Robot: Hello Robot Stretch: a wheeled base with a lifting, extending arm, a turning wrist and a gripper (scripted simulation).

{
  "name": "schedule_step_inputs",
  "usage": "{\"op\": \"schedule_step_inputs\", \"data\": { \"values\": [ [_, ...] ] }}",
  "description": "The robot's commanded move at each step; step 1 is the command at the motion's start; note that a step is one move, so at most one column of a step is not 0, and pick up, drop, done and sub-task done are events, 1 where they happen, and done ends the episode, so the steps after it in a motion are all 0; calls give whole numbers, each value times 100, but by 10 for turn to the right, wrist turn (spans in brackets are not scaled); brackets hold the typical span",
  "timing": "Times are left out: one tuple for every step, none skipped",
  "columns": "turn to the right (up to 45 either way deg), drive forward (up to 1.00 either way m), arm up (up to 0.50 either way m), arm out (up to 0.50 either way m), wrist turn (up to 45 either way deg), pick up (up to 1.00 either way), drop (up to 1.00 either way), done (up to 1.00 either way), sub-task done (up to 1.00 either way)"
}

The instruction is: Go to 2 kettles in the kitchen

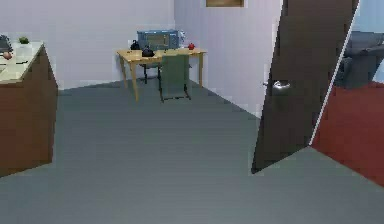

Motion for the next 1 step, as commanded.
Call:
{"op": "schedule_step_inputs", "data": {
  "values": [
    [450,0,0,0,0,0,0,0,0]
  ]
}}
